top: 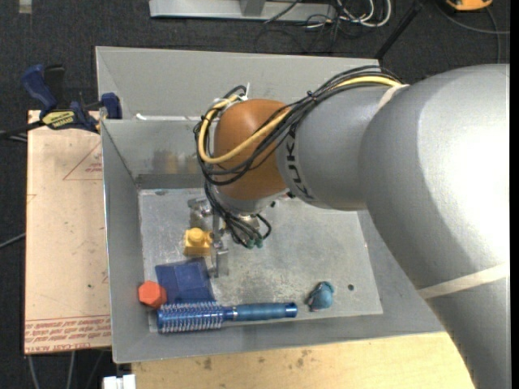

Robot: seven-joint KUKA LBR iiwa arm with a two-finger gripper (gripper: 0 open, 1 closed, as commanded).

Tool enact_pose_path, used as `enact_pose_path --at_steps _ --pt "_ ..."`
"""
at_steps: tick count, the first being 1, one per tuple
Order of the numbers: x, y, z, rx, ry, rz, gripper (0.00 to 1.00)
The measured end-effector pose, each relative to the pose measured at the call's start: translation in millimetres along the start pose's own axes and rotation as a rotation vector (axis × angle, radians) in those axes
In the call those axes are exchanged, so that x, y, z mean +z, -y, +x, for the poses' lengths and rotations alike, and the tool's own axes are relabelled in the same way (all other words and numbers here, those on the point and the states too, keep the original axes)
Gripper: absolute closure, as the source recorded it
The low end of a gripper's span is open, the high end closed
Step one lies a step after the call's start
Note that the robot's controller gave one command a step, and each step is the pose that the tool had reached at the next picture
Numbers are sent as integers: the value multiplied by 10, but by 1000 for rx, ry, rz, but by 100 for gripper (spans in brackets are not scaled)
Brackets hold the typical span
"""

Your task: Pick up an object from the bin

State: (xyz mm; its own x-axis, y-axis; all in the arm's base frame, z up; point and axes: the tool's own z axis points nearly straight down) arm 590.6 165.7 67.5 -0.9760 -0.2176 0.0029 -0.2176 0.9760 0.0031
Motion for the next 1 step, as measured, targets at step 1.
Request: enact_pose_path --at_steps 1 --pt "-340 -96 73 50 7 1 0"
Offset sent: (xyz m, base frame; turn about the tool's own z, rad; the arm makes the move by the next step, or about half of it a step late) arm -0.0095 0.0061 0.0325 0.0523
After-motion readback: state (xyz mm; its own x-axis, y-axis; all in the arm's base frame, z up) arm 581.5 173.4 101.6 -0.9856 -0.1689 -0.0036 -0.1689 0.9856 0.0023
